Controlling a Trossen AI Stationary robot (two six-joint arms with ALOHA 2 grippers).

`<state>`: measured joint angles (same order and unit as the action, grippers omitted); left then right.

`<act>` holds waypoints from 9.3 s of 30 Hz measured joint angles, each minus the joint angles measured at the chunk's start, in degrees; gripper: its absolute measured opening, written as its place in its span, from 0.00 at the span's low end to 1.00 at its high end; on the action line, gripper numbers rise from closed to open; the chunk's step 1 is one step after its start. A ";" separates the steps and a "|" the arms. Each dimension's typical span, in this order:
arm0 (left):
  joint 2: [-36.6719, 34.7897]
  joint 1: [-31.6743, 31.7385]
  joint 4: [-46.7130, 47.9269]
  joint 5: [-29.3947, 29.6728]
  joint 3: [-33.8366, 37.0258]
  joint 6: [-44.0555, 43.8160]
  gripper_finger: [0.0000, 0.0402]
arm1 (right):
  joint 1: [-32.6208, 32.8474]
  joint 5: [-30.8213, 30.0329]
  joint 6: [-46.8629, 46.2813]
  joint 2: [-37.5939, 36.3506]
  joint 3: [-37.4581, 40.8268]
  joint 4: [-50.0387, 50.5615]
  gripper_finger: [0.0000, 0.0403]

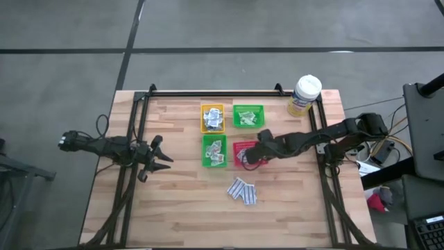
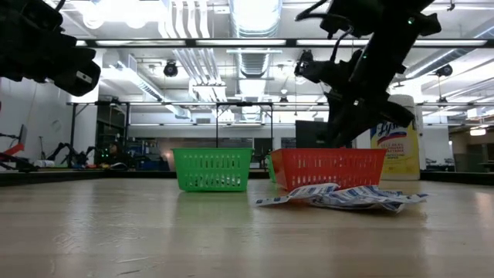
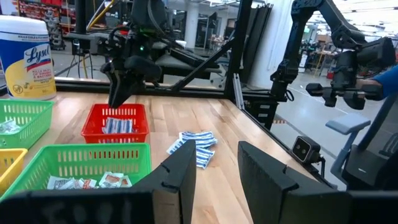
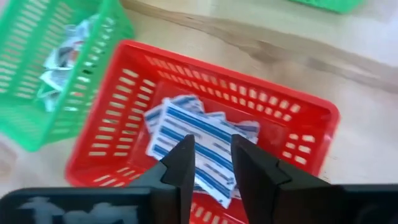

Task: Pick & Place First Aid Supplies
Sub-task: Put the blue bandage pack into the red bin

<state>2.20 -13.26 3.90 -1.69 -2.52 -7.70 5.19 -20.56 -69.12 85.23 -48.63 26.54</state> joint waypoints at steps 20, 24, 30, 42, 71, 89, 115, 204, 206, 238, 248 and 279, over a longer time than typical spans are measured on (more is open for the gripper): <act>0.00 0.00 0.00 0.00 0.00 0.02 0.29 | 0.20 -3.63 20.65 -0.09 -16.80 7.65 0.18; 0.00 0.00 0.00 0.00 0.00 0.02 0.29 | 0.21 -3.61 25.96 -0.09 -21.25 7.61 0.17; -0.01 0.02 0.02 0.00 0.00 0.02 0.29 | 1.71 -3.53 29.51 -0.09 -26.07 7.59 0.15; 0.00 0.02 0.57 0.02 -0.11 0.02 0.29 | 9.75 8.93 25.08 -0.09 -27.08 7.68 0.15; -0.01 0.02 0.77 -0.19 -0.11 0.20 0.29 | 14.56 24.24 16.01 13.70 -25.91 10.55 0.15; -0.01 0.00 0.79 -0.42 -0.09 0.15 0.29 | 14.43 23.37 17.43 15.71 -25.82 20.29 0.32; 0.00 0.00 0.79 -0.48 -0.07 0.09 0.29 | 12.52 22.42 24.37 27.58 -25.80 20.52 0.31; 0.04 0.00 0.80 -0.44 -0.02 1.24 0.29 | -3.42 11.61 -20.66 9.83 -24.28 30.14 0.02; 0.08 0.01 0.79 -0.44 -0.02 1.23 0.29 | -3.68 11.70 -19.61 11.53 -24.25 30.06 0.02; 0.20 0.00 0.81 -0.46 -0.02 1.31 0.29 | -4.72 11.37 -18.30 14.23 -22.22 29.42 0.15; 0.20 0.02 0.83 -0.46 -0.02 1.31 0.29 | -4.72 11.54 -17.85 14.23 -22.46 29.29 0.28; 0.22 0.02 0.83 -0.46 -0.02 0.53 0.29 | 7.76 25.35 -3.25 13.89 -30.35 28.19 0.25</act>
<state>2.42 -13.23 4.73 -2.15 -2.55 -7.18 12.95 4.80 -72.37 99.12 -78.98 54.73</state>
